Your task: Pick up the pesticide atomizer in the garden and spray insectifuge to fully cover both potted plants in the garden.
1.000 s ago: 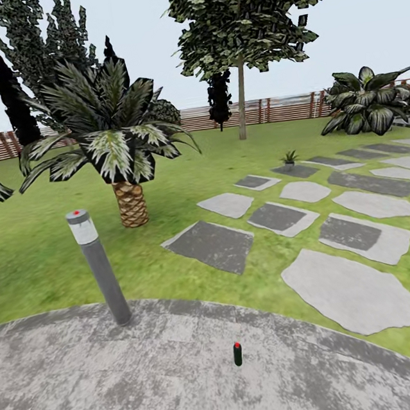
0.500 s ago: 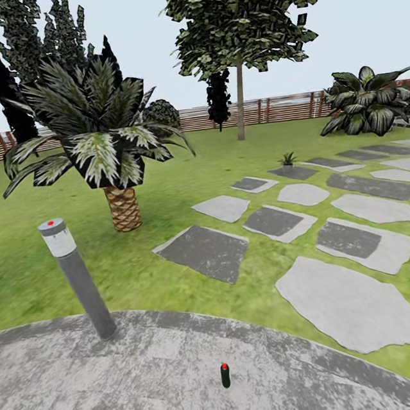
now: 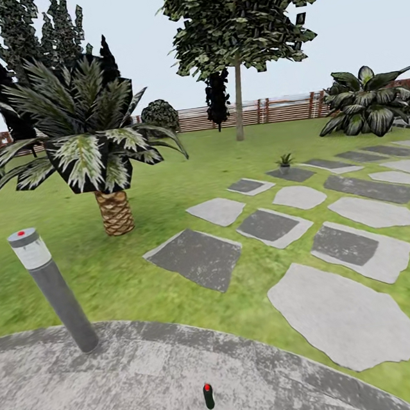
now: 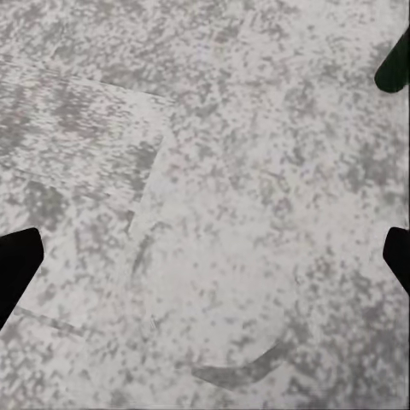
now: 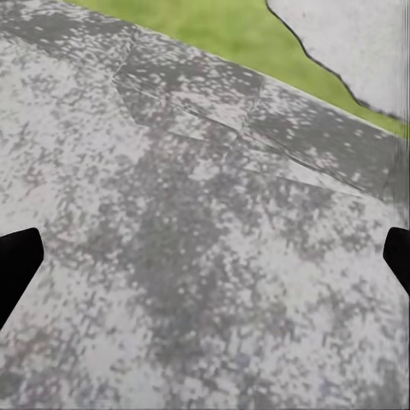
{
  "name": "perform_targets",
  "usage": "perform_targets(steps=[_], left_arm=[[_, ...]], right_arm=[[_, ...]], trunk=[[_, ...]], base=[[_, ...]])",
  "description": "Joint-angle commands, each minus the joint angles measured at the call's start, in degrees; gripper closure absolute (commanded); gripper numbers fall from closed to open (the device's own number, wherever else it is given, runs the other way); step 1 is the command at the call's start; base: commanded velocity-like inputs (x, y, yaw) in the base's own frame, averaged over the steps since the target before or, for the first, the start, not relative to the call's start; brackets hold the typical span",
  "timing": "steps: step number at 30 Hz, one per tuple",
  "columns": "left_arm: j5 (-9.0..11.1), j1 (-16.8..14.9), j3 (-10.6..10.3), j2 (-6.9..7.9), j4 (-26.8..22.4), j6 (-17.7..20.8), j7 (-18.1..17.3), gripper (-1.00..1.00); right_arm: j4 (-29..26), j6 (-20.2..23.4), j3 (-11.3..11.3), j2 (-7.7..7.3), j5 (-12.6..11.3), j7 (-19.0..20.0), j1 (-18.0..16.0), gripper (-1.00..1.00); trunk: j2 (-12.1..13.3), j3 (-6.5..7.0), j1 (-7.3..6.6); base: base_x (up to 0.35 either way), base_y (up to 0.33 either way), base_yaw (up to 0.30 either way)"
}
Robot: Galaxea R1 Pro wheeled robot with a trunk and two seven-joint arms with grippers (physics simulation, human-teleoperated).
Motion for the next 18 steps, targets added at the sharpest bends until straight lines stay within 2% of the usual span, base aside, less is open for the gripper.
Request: perform_targets(steps=[1, 18], left_arm=[[-0.11, -0.03, 0.14, -0.01, 0.03, -0.19, 0.06, -1.00], [-0.09, -0.03, 0.14, -0.01, 0.03, -0.19, 0.06, -1.00]], right_arm=[[0.06, -0.18, -0.03, 0.01, 0.03, -0.02, -0.03, -1.00], [-0.02, -0.18, -0.03, 0.01, 0.03, -0.02, -0.03, -1.00]], trunk=[[-0.02, -0.05, 0.01], [-0.02, -0.05, 0.01]], base=[[0.179, -0.232, 0.000], [0.176, -0.234, 0.000]])
